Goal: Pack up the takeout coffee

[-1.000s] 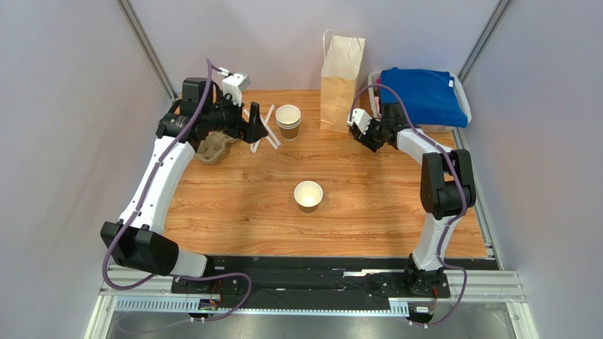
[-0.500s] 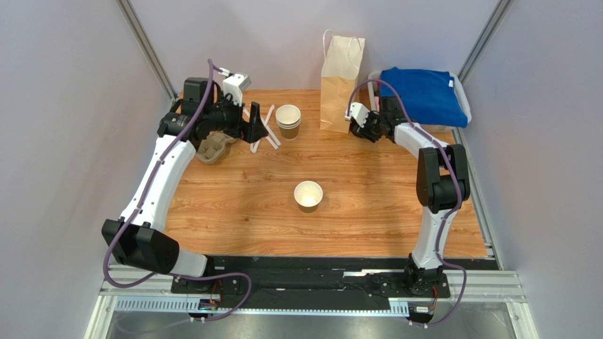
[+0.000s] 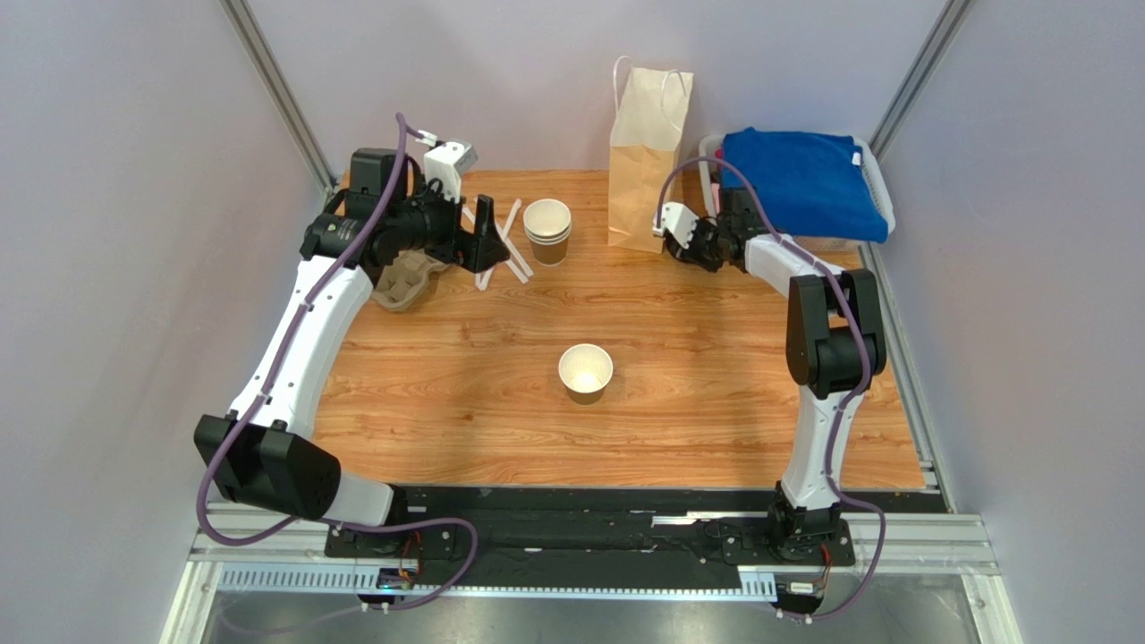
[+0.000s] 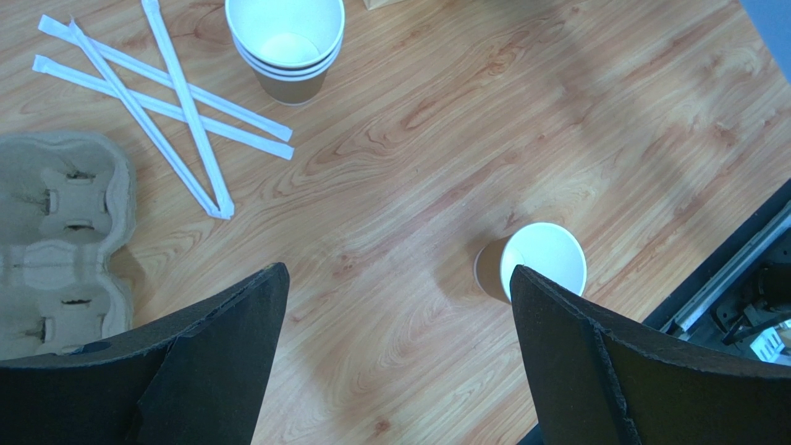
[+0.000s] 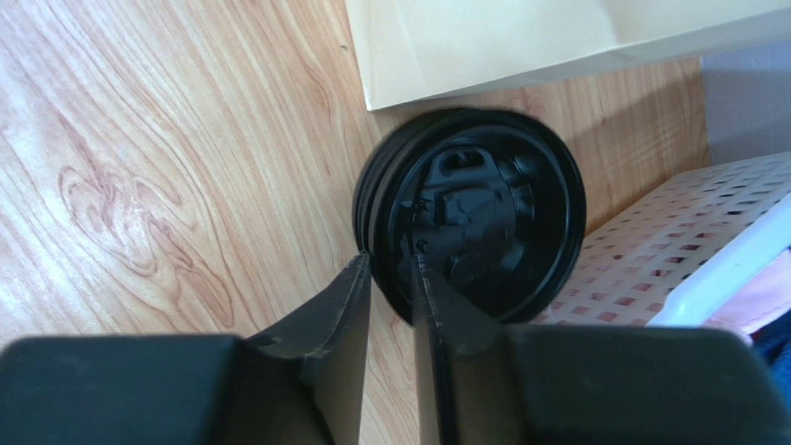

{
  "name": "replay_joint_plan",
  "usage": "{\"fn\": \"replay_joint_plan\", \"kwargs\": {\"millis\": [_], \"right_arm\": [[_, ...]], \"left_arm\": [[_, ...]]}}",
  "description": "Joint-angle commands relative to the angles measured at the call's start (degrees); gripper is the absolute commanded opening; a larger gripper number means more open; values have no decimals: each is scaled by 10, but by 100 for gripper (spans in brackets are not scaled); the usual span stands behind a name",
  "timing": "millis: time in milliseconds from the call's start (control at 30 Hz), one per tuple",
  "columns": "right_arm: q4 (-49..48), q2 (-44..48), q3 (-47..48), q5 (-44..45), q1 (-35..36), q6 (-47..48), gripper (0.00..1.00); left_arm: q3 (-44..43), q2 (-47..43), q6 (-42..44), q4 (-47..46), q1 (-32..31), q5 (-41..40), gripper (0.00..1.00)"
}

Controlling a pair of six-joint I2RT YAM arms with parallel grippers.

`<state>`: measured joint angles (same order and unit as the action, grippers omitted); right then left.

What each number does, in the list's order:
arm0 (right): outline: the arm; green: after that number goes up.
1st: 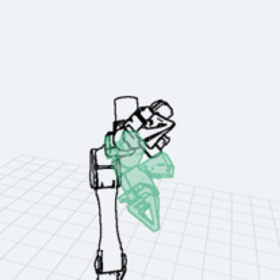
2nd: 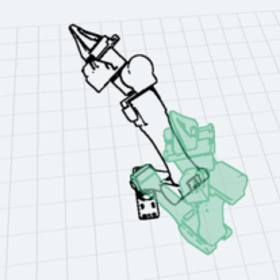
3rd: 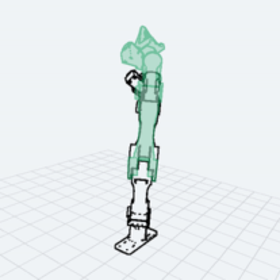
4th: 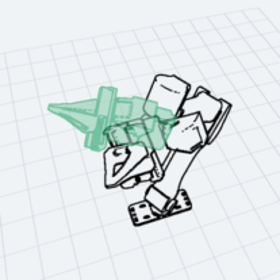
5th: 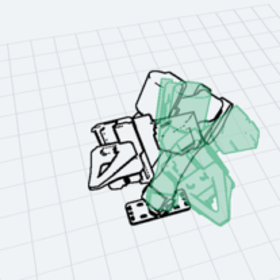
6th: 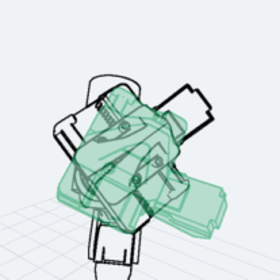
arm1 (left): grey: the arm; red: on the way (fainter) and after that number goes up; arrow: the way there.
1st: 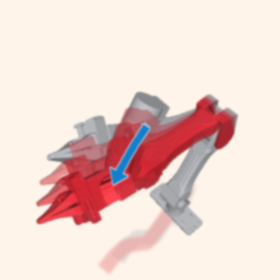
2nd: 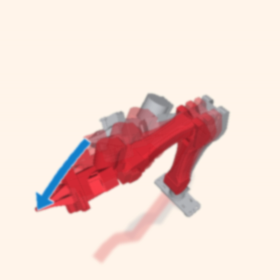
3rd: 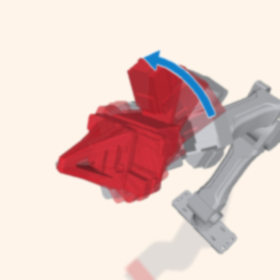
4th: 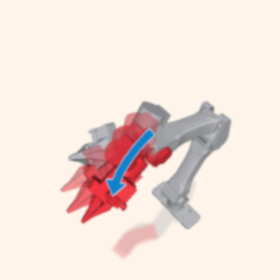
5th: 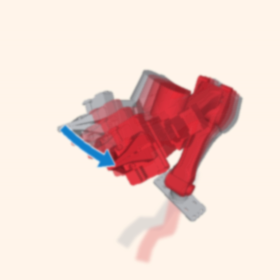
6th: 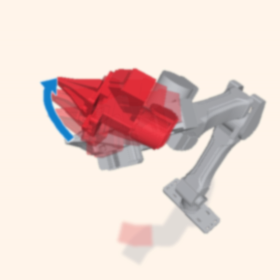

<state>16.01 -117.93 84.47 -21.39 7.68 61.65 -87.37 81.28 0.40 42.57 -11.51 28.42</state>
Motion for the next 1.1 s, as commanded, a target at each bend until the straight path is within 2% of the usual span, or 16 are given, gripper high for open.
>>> {"fn": "replay_joint_plan", "kwargs": {"millis": [0, 67, 467, 667, 767, 867, 967, 1067], "right_arm": [[4, 2, 37, -16, -1, 12, 8], [10, 8, 38, -20, -1, 11, 0], [39, 71, 33, -52, -2, -1, 0], [106, 135, 25, -84, -1, -6, 0], [158, 167, 33, -95, -2, -8, 0], [255, 197, 51, -110, -3, -20, 0], [376, 252, 52, -153, -6, -28, 0], [415, 318, 20, -205, -6, -48, 0]], "left_arm": [[1, 1, 0, -13, 4, 12, 97], [1, 3, -1, -12, 4, 14, 97], [0, 3, -1, -11, 5, 20, 97], [4, -1, -23, -12, 11, 28, 97], [5, -6, -25, -16, 14, 32, 98], [11, -24, -10, -24, 18, 44, 99], [41, -80, 30, -47, 18, 35, 99], [89, -132, 71, -88, 18, 51, 99]]}}
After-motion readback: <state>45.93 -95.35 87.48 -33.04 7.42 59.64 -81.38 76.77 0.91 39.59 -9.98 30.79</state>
